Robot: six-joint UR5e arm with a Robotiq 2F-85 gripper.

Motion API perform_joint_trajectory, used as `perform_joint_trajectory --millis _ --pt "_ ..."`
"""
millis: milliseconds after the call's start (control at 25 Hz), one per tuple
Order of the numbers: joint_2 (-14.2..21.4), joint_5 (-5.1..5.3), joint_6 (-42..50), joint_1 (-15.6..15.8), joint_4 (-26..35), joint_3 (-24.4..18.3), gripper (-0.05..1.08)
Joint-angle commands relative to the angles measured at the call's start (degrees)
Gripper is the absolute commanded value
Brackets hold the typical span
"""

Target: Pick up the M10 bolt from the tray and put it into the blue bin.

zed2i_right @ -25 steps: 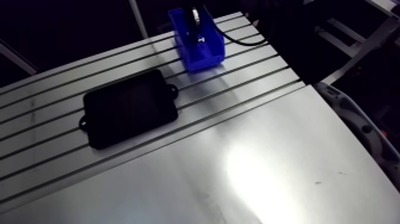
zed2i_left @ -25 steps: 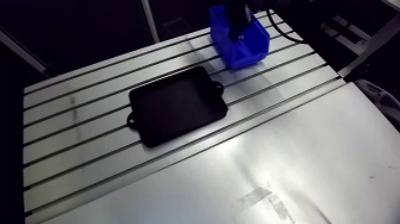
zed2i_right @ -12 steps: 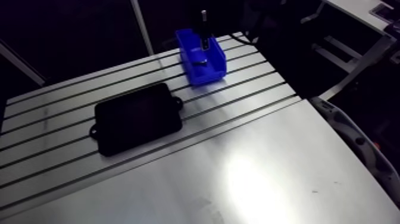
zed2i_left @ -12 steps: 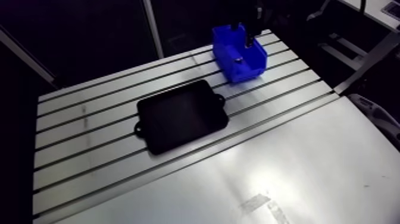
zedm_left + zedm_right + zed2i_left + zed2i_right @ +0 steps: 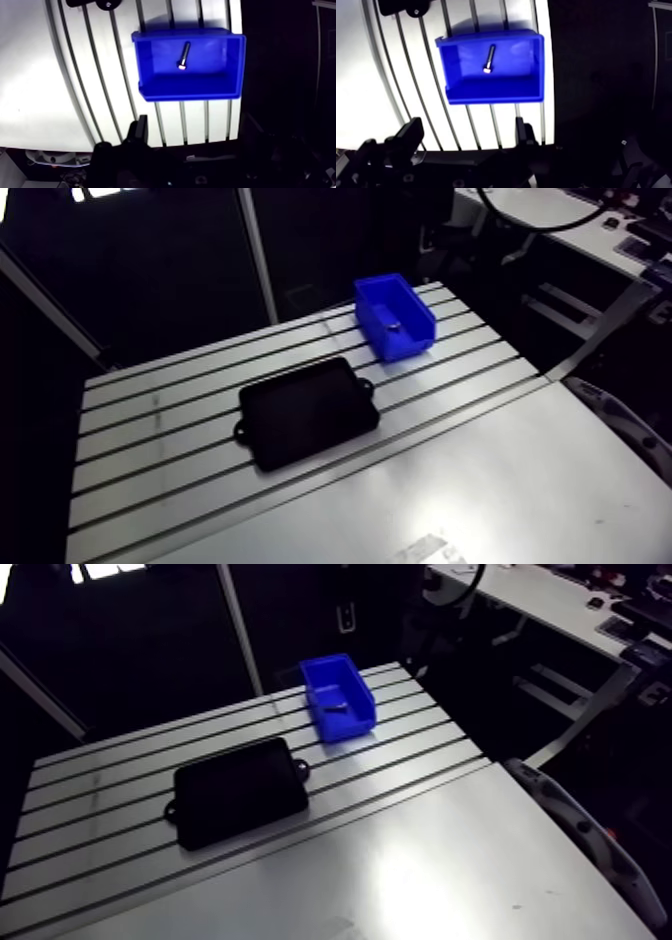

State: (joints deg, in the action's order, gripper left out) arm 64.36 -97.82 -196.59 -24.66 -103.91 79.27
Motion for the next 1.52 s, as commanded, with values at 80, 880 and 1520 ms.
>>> perform_joint_trajectory --millis 80,880,1520 --pt "7.48 1.62 22.15 1.19 10.44 -3.12 0.02" --pt "18.82 4.79 85.36 11.56 19.41 0.57 0.01" --pt "18.47 3.91 99.34 13.94 20.99 -0.83 0.01"
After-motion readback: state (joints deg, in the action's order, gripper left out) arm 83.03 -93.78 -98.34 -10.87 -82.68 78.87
